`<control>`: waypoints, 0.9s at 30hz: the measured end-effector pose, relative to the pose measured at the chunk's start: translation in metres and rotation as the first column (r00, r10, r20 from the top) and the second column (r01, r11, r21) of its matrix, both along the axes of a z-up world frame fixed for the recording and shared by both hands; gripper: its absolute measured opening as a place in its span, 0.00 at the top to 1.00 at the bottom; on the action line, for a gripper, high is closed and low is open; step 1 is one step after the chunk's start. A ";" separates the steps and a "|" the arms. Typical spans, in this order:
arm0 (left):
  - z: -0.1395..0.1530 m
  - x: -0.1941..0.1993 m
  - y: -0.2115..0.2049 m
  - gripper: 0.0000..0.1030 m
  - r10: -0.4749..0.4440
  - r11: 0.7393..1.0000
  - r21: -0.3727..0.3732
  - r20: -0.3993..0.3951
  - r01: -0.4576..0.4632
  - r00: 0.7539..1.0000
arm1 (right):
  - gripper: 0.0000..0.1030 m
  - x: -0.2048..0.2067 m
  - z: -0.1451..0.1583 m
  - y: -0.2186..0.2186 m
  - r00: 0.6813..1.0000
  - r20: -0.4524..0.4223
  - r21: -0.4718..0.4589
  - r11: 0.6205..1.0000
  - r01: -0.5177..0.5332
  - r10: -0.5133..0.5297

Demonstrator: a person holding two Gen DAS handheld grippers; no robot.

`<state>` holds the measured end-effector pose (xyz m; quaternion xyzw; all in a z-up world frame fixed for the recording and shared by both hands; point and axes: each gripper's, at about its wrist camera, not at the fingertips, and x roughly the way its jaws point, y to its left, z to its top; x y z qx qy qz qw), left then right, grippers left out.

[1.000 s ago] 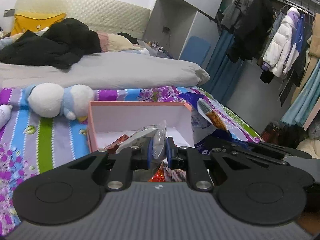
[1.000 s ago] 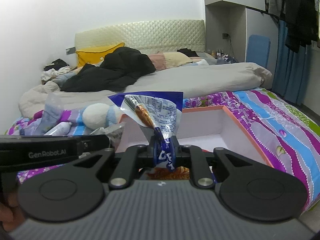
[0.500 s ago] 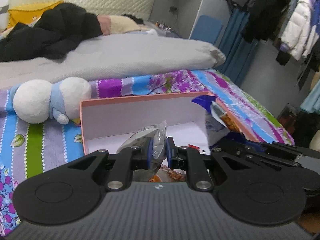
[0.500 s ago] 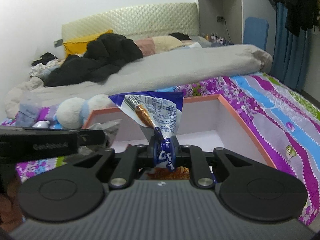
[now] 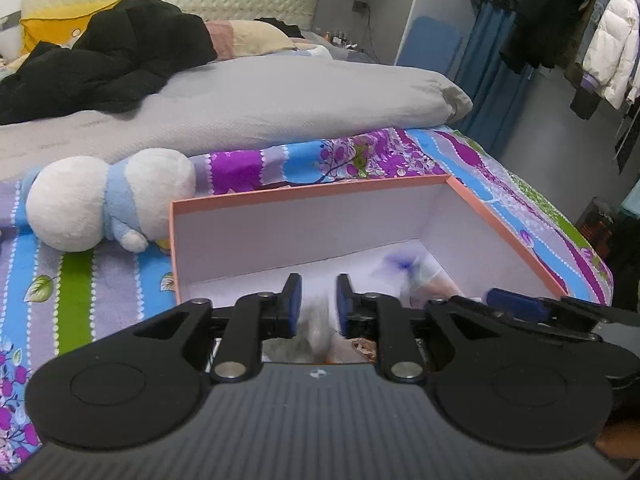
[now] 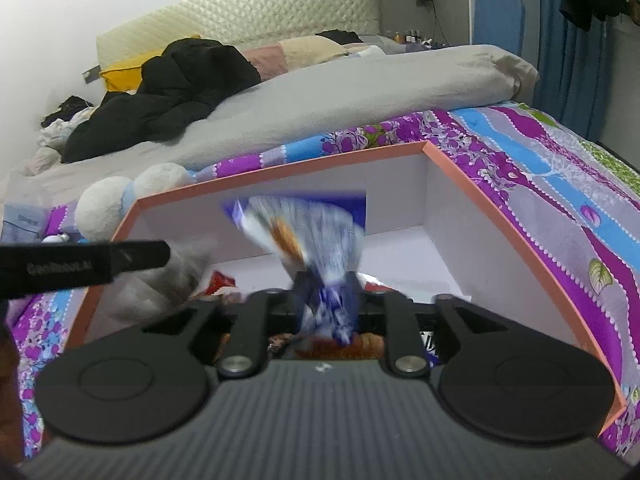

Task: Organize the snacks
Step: 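Lower both snacks into the pink box and open both tools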

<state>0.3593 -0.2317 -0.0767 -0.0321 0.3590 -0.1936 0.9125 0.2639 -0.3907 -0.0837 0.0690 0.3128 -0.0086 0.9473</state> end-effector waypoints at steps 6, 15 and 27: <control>0.030 -0.025 0.010 0.56 -0.009 1.000 -0.004 0.061 0.009 0.998 | 0.42 -0.017 0.018 0.002 0.999 0.054 0.016 1.000 0.007 -0.007; 0.089 -0.082 0.035 0.48 0.003 0.999 -0.042 0.155 0.003 0.988 | 0.42 -0.064 0.073 0.019 0.984 0.177 -0.007 1.000 -0.003 0.005; 0.143 -0.159 0.054 0.16 -0.014 0.998 -0.047 0.274 0.028 0.962 | 0.42 -0.137 0.115 0.032 0.951 0.307 0.004 1.000 0.031 -0.031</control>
